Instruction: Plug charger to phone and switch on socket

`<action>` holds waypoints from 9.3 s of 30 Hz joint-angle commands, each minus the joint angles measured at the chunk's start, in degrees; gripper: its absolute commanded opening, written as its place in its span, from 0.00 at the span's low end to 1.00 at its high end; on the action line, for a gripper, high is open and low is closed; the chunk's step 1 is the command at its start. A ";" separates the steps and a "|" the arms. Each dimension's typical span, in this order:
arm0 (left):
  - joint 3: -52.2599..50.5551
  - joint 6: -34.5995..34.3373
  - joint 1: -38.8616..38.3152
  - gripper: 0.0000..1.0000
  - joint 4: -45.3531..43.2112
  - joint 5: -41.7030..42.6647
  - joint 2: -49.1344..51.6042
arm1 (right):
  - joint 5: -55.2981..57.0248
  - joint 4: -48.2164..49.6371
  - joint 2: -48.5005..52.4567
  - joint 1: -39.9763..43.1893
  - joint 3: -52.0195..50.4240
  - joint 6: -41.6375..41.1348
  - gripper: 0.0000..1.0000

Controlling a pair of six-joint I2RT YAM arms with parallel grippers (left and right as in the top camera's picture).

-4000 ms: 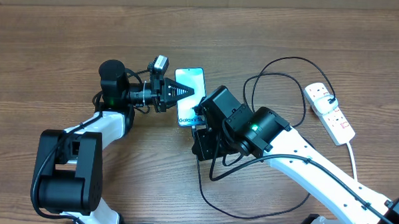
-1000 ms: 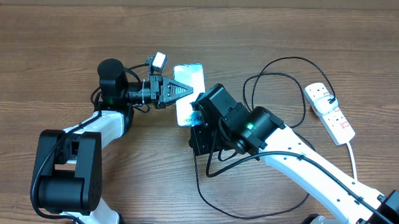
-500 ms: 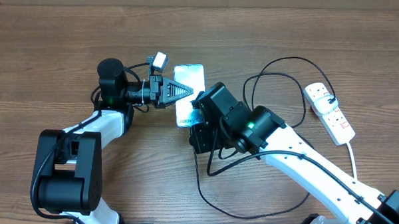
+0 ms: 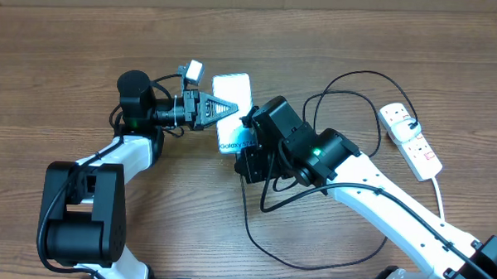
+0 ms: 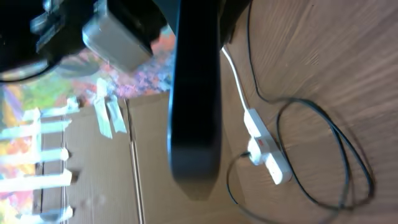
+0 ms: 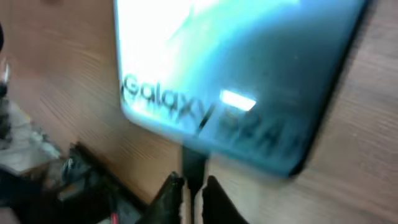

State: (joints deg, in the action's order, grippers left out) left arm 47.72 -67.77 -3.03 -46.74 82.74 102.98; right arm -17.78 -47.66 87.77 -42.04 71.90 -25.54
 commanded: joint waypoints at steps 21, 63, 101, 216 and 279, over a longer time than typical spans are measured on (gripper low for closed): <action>0.02 4.22 -1.14 0.04 0.33 -4.76 0.04 | 23.82 -2.95 -11.17 -11.54 -4.63 -10.47 0.58; 0.02 8.66 -6.45 0.04 3.28 5.81 0.04 | 25.03 18.60 0.22 -7.32 -2.60 -1.40 0.04; 2.34 51.23 -11.41 0.04 61.55 -34.23 0.11 | 32.00 -16.31 -31.17 -2.89 -0.92 -1.66 1.00; 15.61 52.15 5.20 0.55 79.03 -47.43 -1.97 | 22.16 -0.94 -17.42 -2.89 -1.18 -9.25 0.25; 32.09 53.33 5.55 1.00 134.94 -84.15 -84.94 | 11.02 -22.77 28.35 65.92 21.20 6.80 0.04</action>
State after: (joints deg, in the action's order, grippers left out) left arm 80.01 -13.61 2.98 88.36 -1.13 21.04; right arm -6.17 -71.09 116.01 23.35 91.50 -19.40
